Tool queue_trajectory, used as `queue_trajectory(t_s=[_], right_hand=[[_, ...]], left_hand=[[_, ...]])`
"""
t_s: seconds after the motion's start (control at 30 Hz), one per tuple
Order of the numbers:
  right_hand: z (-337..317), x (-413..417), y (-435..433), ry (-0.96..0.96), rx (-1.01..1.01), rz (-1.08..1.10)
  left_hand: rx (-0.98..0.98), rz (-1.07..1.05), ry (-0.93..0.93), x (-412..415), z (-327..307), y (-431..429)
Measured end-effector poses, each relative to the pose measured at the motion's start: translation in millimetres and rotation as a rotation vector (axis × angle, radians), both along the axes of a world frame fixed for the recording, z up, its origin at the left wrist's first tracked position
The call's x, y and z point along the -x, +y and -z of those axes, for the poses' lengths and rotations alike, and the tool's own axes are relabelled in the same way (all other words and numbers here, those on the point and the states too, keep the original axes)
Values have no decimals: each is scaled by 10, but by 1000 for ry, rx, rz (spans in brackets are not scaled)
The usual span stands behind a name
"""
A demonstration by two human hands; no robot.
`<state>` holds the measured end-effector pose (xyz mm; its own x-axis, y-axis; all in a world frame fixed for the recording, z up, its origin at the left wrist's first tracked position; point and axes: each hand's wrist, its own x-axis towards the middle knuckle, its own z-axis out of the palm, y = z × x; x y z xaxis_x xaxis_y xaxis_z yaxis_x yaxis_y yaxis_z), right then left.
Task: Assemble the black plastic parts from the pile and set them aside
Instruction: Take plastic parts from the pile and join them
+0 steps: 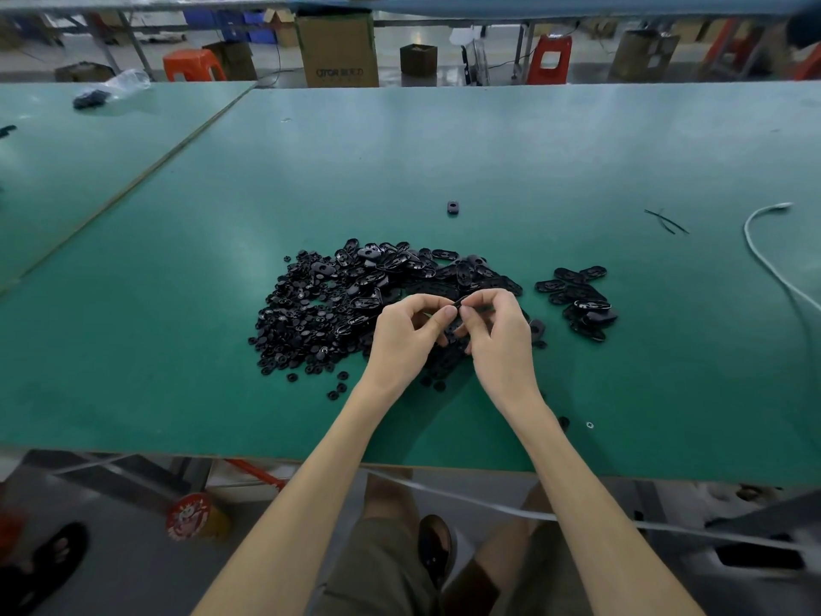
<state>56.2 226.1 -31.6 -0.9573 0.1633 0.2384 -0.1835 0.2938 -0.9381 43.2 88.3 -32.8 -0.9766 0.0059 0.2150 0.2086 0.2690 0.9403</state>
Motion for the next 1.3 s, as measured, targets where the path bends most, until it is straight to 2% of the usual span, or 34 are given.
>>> queue_trajectory(t_s=[0.5,0.93,1.3], right_hand=[[-15,-4,-9,-66,-18,48],[1,-17,33,-50,101,68],[-5,-30,38,-2,165,39]], left_hand=[[-27,-16,1,-3,19,-14],[-69,-26,-9,21,38,-23],[-120,-118,-28,4,39,-18]])
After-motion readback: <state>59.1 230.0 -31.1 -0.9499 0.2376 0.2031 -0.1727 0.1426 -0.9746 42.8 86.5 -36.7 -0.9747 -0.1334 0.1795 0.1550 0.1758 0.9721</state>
